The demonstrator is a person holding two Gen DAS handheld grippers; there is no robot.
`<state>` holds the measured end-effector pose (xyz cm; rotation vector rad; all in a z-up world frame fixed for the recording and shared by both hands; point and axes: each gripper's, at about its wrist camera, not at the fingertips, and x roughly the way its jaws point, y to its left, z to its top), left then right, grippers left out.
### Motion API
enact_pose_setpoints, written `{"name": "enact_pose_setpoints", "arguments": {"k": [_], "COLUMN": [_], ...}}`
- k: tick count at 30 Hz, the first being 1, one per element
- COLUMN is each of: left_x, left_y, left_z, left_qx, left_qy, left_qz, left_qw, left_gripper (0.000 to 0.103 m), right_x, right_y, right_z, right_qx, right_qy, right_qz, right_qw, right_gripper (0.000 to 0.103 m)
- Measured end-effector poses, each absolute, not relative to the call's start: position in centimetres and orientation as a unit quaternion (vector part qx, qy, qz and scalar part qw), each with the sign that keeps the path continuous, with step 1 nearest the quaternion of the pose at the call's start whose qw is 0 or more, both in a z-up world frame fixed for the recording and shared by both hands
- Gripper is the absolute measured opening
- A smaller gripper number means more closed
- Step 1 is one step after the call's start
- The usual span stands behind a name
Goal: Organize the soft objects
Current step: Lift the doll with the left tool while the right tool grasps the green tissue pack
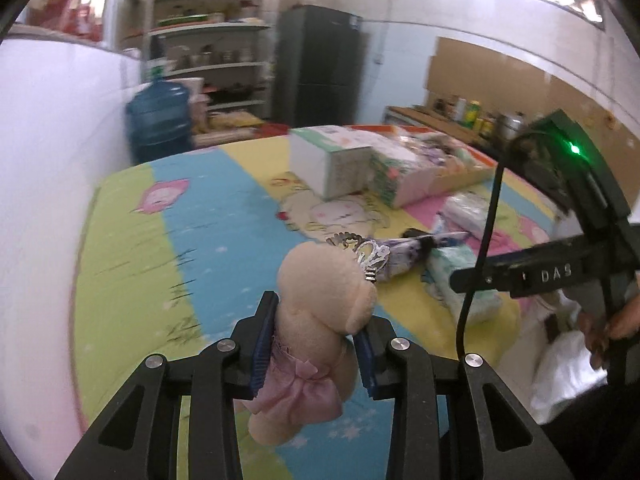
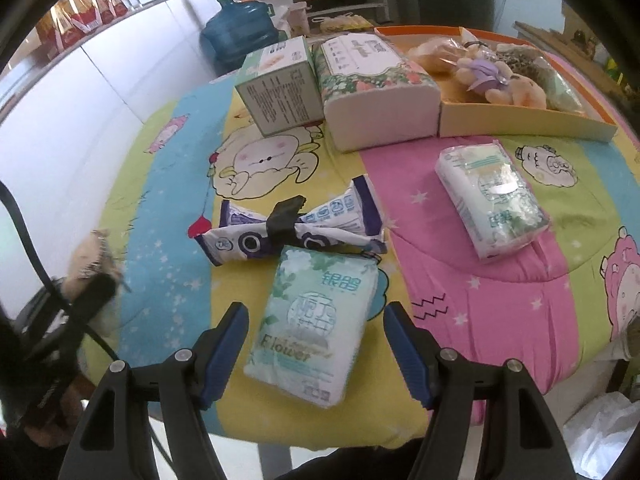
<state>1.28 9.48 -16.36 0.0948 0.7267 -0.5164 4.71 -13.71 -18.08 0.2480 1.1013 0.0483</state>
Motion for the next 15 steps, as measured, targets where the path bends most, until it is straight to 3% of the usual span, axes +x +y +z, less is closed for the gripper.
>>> {"name": "enact_pose_setpoints", "arguments": {"k": [9, 11, 15], "left_x": [0.2, 0.2, 0.2], "left_y": [10.1, 10.3, 10.2], "left_z": [-16.1, -16.1, -15.9], "left_qx": [0.026, 0.015, 0.007], "left_qy": [0.357, 0.359, 0.36], "left_qz": [-0.201, -0.194, -0.184], "left_qw": [0.912, 0.913, 0.915], "left_gripper": [0.036, 0.036, 0.036], "right_x": [5.4, 5.2, 4.8], "right_y": [-11.1, -11.1, -11.3], "right_z": [-19.6, -19.6, -19.4], "right_qx": [0.05, 0.053, 0.055], "right_qy": [0.539, 0.535, 0.536], "right_qz": [-0.011, -0.007, 0.003], "right_qw": [0.841, 0.843, 0.842], "right_gripper": [0.07, 0.059, 0.055]}}
